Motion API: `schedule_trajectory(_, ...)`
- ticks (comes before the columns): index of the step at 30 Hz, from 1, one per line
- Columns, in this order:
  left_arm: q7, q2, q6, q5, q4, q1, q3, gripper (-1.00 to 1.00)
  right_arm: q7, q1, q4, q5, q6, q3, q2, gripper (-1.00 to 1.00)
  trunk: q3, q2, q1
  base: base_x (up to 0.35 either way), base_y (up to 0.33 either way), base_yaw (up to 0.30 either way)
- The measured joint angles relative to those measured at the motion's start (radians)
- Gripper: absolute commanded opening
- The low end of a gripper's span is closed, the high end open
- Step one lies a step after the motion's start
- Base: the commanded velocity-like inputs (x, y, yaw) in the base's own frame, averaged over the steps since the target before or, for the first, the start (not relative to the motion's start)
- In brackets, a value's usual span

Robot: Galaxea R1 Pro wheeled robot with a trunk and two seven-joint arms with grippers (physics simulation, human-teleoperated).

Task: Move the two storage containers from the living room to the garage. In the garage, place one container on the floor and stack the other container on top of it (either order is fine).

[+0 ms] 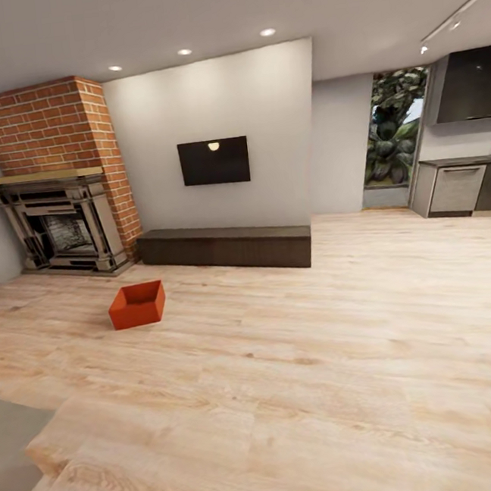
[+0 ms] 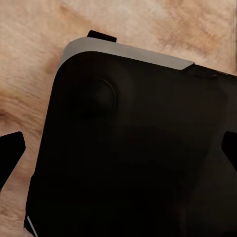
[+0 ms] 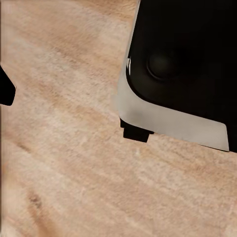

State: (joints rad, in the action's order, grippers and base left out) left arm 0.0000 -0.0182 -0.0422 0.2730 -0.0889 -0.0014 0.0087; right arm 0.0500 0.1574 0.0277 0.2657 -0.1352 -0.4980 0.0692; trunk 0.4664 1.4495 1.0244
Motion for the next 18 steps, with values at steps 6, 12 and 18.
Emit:
schedule_trajectory(6,0.0,0.0,0.0,0.0,0.0,0.0,0.0,1.0,0.0,0.001,0.0,0.0,0.0,0.0,0.0,1.0,0.0,0.0,0.0,0.324,0.0,0.0)
schedule_trajectory(12,0.0,0.0,0.0,0.0,0.0,0.0,0.0,1.0,0.0,0.0,0.0,0.0,0.003,-0.001,0.0,1.0,0.0,0.0,0.0,0.324,0.0,0.0)
schedule_trajectory(18,0.0,0.0,0.0,0.0,0.0,0.0,0.0,1.0,0.0,0.0,0.0,0.0,0.003,-0.001,0.0,1.0,0.0,0.0,0.0,0.324,0.0,0.0)
